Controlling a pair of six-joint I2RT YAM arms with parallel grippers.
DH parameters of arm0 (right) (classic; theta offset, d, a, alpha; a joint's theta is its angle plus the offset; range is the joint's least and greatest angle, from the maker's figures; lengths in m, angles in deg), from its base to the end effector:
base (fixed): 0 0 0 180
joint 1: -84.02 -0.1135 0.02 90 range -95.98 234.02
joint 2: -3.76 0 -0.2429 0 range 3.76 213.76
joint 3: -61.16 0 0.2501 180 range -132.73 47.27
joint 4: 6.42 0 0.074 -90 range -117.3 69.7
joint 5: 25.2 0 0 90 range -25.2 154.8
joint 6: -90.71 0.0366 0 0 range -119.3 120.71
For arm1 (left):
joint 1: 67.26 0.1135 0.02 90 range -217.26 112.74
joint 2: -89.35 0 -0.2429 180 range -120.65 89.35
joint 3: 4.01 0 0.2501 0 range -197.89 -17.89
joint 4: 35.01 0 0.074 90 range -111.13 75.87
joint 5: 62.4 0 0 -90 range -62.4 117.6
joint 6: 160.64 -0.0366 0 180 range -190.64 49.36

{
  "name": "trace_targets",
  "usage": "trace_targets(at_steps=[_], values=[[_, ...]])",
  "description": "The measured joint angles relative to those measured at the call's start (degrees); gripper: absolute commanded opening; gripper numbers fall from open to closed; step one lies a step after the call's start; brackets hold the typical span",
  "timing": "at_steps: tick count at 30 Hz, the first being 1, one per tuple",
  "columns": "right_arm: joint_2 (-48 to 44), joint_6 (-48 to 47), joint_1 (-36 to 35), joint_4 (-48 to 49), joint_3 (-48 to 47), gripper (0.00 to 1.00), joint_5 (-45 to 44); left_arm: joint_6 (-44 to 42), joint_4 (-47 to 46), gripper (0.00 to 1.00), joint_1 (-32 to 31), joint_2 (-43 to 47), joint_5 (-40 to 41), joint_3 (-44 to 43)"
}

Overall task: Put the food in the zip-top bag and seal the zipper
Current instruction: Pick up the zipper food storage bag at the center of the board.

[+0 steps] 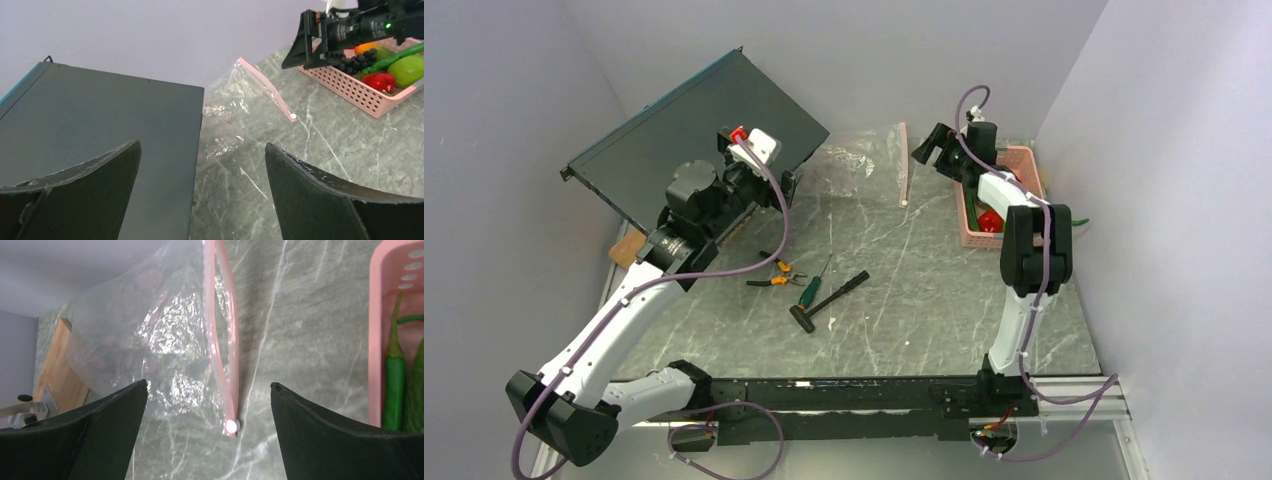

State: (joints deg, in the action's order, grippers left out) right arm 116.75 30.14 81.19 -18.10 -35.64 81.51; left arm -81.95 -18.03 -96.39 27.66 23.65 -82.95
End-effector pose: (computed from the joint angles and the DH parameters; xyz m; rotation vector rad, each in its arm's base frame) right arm 0.4504 0.0328 0.2164 0.3009 2.0764 0.6446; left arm 0.2208 -0.1259 0.4020 0.5948 1.4571 -0.2984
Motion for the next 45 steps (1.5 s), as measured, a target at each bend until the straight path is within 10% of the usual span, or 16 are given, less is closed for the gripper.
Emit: trace_targets(at_steps=[18,30,39,45], values=[[18.73,8.31,-0.07,6.51,-11.65,0.48,9.01,0.02,-1.57,0.99,0.04,-1.97,-0.22,0.02],[21.38,10.54,-0.17,11.26,-13.40,0.44,12.55,0.24,-1.57,0.99,0.04,-2.03,-1.27,0.02],[21.92,12.59,-0.55,13.81,-13.57,0.01,14.88,0.42,-1.57,0.99,-0.52,-3.61,-1.36,0.13],[20.15,15.72,-0.76,17.70,-8.28,0.00,16.83,0.39,-1.66,0.99,-3.52,-3.80,-1.11,0.22]])
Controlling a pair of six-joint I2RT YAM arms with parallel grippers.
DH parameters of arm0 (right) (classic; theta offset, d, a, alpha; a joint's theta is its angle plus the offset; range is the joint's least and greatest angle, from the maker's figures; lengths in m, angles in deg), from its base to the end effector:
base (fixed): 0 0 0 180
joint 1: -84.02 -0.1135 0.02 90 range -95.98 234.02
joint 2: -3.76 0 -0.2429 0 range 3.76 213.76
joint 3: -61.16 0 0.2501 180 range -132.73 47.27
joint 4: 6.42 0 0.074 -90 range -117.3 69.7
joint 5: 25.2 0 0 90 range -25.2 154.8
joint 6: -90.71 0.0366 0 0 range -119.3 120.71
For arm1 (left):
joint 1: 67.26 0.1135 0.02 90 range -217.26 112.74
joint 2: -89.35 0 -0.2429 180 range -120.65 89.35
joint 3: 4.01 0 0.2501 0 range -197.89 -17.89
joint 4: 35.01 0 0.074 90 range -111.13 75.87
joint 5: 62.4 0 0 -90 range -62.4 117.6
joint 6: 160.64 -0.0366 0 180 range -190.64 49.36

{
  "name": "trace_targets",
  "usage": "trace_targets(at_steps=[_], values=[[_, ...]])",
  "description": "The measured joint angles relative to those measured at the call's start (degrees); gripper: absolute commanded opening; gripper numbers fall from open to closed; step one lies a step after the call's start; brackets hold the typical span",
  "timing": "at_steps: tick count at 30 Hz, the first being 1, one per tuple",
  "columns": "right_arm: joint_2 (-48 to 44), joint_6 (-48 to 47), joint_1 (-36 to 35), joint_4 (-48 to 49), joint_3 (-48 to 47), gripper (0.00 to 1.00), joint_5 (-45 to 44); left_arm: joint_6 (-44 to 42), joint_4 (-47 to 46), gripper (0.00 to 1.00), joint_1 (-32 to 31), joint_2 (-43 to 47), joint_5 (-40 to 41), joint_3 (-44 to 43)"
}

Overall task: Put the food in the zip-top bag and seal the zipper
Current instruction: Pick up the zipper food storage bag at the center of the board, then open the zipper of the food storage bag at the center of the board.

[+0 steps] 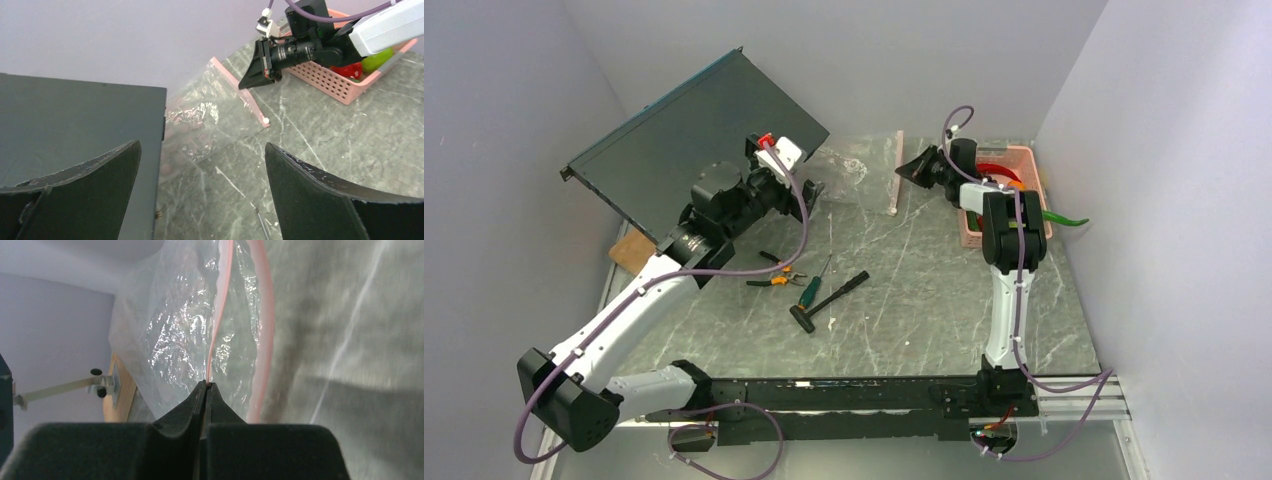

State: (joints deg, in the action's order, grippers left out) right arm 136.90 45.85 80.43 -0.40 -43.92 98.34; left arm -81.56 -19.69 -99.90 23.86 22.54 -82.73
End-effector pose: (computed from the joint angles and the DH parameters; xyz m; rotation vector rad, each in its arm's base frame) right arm 0.5014 0.0517 0.1339 0.3327 2.0333 1.1157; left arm 0.2282 -0.1500 0.3877 0.6643 1.4767 -0.3641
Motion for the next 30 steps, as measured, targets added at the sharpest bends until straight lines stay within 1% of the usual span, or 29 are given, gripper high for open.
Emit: trace_targets(at_steps=[3,6,10,15,18,22,26,30], values=[[-4.04,1.49,-0.33,0.72,7.17,0.00,0.39,-0.17,-0.37,0.99,-1.70,0.00,0.33,0.42],[-9.75,1.62,-0.70,-0.83,12.50,0.00,0.24,-0.17,-0.35,0.99,-2.45,-0.02,0.44,0.98],[-22.23,-0.55,-1.97,-6.84,17.75,0.00,-2.45,0.04,-0.42,0.99,-2.43,-0.02,0.98,1.14],[-38.03,-4.76,-4.28,-14.95,20.39,0.00,-8.17,0.31,-1.03,0.99,-2.40,-0.07,1.05,1.36],[-47.89,-7.67,-5.88,-22.64,22.40,0.00,-12.92,0.72,-1.33,0.99,-2.40,-0.76,1.09,1.46],[-59.84,-11.26,-6.21,-33.79,24.22,0.00,-18.58,2.14,-1.09,0.99,-2.40,-1.77,0.79,1.46],[-70.60,-15.43,-6.21,-45.62,22.12,0.00,-23.17,4.24,-1.25,0.99,-2.43,-1.46,-0.15,1.46],[-77.96,-18.36,-6.25,-55.06,18.18,0.00,-25.38,6.75,-1.31,0.97,-2.43,-1.62,-0.79,1.46]])
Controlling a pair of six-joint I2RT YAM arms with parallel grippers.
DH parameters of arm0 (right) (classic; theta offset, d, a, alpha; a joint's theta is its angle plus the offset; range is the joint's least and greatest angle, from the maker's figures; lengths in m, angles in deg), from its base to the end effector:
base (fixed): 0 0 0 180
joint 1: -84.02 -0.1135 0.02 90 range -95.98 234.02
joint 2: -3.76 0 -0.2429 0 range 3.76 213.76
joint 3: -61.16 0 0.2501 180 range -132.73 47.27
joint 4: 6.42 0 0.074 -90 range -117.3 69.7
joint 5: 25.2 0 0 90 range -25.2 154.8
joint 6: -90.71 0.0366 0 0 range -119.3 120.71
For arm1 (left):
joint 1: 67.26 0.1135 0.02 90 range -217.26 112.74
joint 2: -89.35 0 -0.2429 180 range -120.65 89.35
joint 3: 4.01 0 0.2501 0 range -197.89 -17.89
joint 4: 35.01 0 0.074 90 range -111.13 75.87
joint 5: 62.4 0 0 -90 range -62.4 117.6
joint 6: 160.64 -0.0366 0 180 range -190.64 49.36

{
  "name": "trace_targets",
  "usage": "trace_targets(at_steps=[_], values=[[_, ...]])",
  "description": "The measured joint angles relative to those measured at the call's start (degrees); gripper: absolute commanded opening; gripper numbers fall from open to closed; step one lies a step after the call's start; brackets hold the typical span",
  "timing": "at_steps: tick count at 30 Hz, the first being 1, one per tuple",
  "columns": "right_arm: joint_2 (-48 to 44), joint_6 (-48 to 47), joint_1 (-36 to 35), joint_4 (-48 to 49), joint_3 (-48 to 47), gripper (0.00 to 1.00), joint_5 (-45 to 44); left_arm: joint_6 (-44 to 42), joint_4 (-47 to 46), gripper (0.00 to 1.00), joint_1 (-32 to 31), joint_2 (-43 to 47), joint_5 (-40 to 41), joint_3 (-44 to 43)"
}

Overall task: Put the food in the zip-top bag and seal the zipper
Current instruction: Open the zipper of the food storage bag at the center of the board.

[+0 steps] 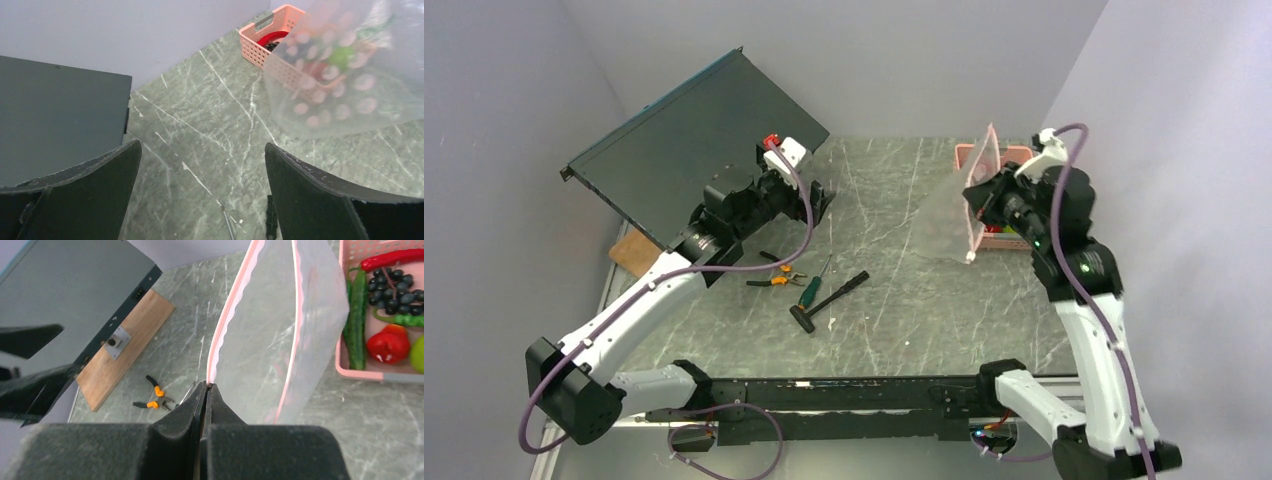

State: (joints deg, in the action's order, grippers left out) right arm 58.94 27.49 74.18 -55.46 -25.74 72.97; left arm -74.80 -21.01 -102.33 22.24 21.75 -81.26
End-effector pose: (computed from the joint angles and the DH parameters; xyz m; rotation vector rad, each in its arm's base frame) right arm 0.1955 0.0392 0.4116 0.1818 1.9013 0.5701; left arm 0.2286 -0.1650 0.3739 0.6316 1.5363 -0.4950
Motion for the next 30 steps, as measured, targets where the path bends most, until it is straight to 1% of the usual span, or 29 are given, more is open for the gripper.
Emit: trace_targets(at_steps=[5,9,12,15,18,20,23,25,27,30], values=[[-6.27,-3.17,0.00,-12.07,-6.05,0.00,-0.63,4.52,0.11,0.94,0.00,-3.17,-1.81,-0.96],[-8.37,-3.63,-0.02,-14.75,-7.13,0.00,1.95,7.61,0.20,0.94,0.00,-6.75,-4.20,-1.40],[-7.85,-2.69,-0.74,-12.81,-3.41,0.00,5.84,9.53,0.46,0.94,-0.02,-8.35,-5.46,-1.46],[-6.10,-1.22,-3.93,-10.16,1.44,0.00,7.56,11.61,1.36,0.93,-0.07,-9.38,-6.10,-2.10],[-2.38,-0.13,-10.05,-6.95,4.02,0.00,7.50,14.45,1.55,0.90,-0.22,-9.77,-7.13,-3.15],[-0.35,0.07,-13.86,-4.04,5.27,0.00,7.28,16.20,1.64,0.85,-0.28,-9.77,-8.17,-3.93],[0.55,0.15,-18.18,-0.70,7.13,0.00,6.27,19.23,1.49,0.82,-0.26,-9.75,-9.88,-5.20],[0.66,0.00,-19.63,0.87,7.65,0.00,5.09,20.92,1.01,0.84,-0.20,-9.70,-10.67,-5.25],[0.87,-0.02,-20.28,2.69,7.80,0.00,3.52,22.14,1.05,0.89,-0.09,-9.70,-11.34,-5.25],[2.10,0.09,-21.29,5.79,7.80,0.00,0.79,23.47,0.87,0.92,-0.17,-9.40,-11.41,-5.20]])
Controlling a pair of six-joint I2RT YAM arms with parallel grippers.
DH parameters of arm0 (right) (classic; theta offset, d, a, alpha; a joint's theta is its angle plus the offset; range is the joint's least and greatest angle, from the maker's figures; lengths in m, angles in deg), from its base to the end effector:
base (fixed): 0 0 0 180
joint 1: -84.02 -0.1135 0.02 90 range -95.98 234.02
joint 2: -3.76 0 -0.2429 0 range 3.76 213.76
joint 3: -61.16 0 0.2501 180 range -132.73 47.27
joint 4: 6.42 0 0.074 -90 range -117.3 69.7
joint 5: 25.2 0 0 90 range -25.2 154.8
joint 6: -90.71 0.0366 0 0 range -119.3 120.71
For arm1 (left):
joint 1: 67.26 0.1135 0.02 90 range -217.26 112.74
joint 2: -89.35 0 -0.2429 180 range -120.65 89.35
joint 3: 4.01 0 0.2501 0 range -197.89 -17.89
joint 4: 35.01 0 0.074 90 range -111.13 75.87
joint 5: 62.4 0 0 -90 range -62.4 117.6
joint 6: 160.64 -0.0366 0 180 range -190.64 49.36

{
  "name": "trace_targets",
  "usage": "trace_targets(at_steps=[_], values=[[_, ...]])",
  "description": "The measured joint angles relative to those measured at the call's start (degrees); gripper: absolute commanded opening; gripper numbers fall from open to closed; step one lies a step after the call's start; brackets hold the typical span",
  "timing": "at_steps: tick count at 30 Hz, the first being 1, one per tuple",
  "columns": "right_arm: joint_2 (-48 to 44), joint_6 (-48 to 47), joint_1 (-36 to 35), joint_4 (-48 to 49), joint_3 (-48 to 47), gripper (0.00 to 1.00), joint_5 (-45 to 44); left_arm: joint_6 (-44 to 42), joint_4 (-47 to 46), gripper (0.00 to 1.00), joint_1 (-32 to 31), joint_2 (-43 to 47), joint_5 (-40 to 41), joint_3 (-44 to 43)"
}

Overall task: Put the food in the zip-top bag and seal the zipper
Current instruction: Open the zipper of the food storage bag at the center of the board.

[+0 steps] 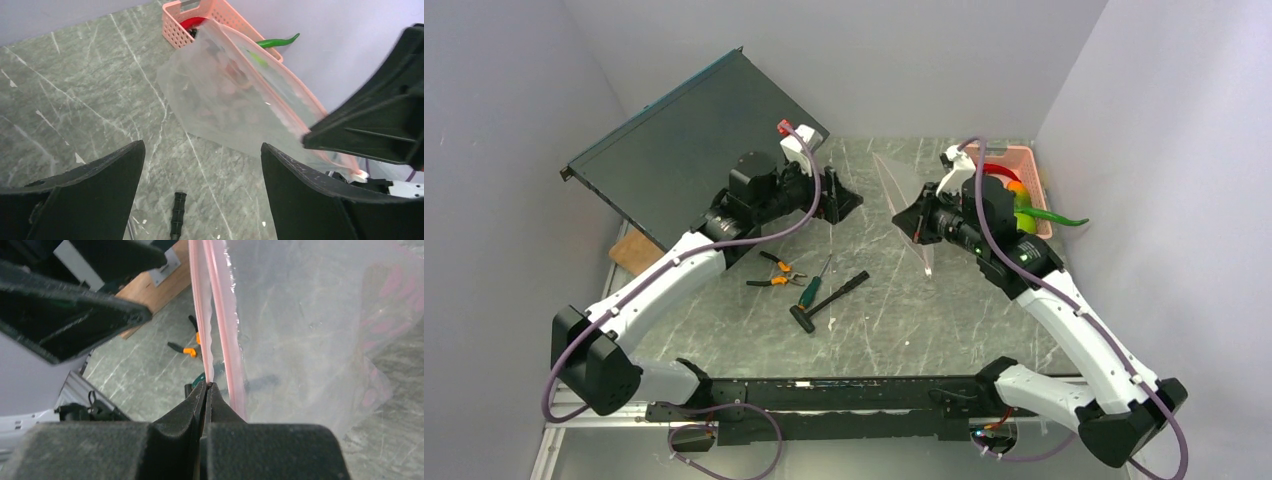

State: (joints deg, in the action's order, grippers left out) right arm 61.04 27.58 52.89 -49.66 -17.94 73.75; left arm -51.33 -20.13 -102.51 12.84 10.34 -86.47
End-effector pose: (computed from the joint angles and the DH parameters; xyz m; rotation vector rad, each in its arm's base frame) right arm 0.1883 0.1204 0.3706 -0.1835 2.0221 0.8090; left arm 0.2548 -0.1934 0.3587 0.4816 1.7526 -0.9496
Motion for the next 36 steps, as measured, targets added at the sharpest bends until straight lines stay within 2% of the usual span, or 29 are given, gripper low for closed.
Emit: trace_targets(at_steps=[2,8,16,19,22,24,26,28,30,33,36], values=[[1.36,0.24,-0.76,2.16,0.00,0.00,-1.79,0.15,-0.48,0.94,-0.42,0.44,-0.09,0.26],[2.29,0.55,-1.70,6.91,1.68,0.00,-6.56,1.09,-1.84,0.93,-1.29,3.45,-1.44,1.25],[0.94,0.37,-1.77,10.73,5.29,0.00,-7.48,0.39,1.53,0.93,-0.63,4.55,2.21,-1.79],[1.97,1.07,-2.51,13.14,5.55,0.00,-7.58,1.03,6.38,0.90,-0.63,0.66,2.78,-7.50],[4.74,2.36,-4.20,13.64,4.20,0.00,-9.25,1.31,13.27,0.89,-0.70,-5.16,3.87,-17.73],[7.52,3.28,-5.11,13.35,2.10,0.00,-10.84,1.68,16.98,0.84,-0.85,-8.92,4.63,-25.49],[8.35,4.35,-5.73,13.60,1.90,0.00,-12.04,2.86,18.08,0.79,-1.14,-10.43,5.64,-29.35],[7.08,5.44,-6.01,14.62,3.56,0.00,-13.25,4.33,18.43,0.72,-1.60,-10.01,6.60,-28.92],[4.02,6.21,-6.10,16.61,7.23,0.00,-14.12,5.64,16.87,0.74,-2.19,-8.83,6.88,-25.24],[0.61,7.85,-6.21,16.04,9.86,0.00,-16.90,6.38,16.83,0.81,-3.41,-8.07,8.50,-19.26],[0.79,8.79,-6.21,17.16,9.35,0.00,-18.10,6.82,17.42,0.80,-4.52,-8.11,9.55,-16.20]])
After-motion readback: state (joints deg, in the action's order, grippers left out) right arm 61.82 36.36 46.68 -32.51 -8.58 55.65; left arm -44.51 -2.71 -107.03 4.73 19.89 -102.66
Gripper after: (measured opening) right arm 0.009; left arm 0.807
